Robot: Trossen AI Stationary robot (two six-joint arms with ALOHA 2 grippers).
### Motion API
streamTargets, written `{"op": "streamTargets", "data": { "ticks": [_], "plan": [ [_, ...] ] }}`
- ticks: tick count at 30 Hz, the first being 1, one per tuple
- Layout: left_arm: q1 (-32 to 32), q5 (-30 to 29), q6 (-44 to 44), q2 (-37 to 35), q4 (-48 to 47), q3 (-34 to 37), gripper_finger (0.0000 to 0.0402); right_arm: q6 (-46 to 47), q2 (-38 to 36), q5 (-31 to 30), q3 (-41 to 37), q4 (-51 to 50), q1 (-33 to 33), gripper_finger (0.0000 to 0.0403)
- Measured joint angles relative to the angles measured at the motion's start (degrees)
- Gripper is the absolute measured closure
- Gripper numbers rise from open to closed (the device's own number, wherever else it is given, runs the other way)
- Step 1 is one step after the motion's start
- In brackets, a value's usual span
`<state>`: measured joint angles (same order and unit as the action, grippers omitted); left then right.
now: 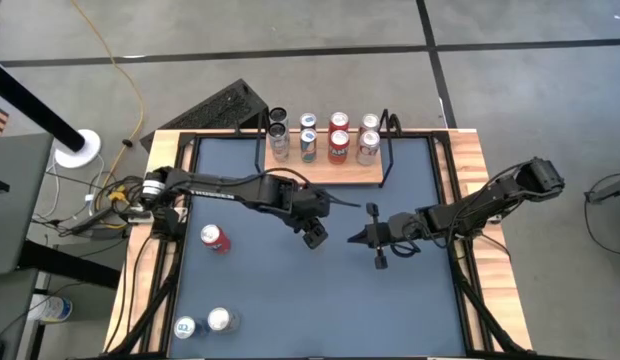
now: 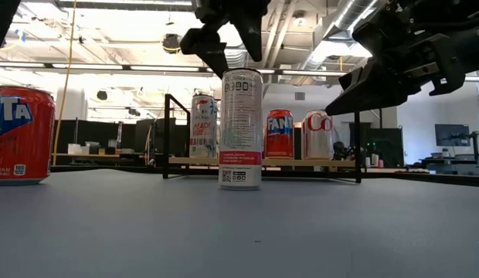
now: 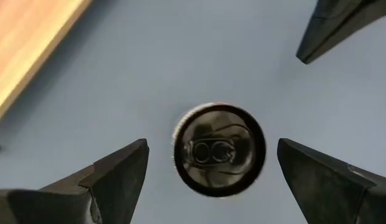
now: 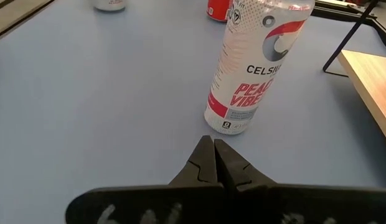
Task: Place canned beverage on shelf
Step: Put the white soda can on the shelf aligned with the other white soda can
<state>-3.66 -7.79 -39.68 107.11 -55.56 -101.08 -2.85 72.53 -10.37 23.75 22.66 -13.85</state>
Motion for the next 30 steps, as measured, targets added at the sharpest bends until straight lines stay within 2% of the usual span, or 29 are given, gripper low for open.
{"op": "streamTargets", "data": {
  "ticks": [5, 24, 27, 30],
  "plan": [
    [-0.8, -2.0, 0.0, 0.0, 0.0, 0.1, 0.0058, 0.0, 0.0, 0.0, 0.0, 0.1, 0.0, 0.0403],
    [-0.9, -1.5, 3.9, 4.3, 1.8, 0.2, 0.006, 1.0, 0.0, 0.1, 0.0, -0.5, 0.0, 0.0403],
    [-0.9, -1.5, 3.9, 4.3, 1.9, 0.2, 0.0075, 1.0, 0.0, 0.1, 0.0, -0.5, 0.0, 0.0403],
    [-0.9, -1.1, 5.5, 4.3, 1.5, 0.2, 0.0109, 1.0, 0.0, 0.1, 0.0, -0.5, 0.0, 0.0403]
  ]
}}
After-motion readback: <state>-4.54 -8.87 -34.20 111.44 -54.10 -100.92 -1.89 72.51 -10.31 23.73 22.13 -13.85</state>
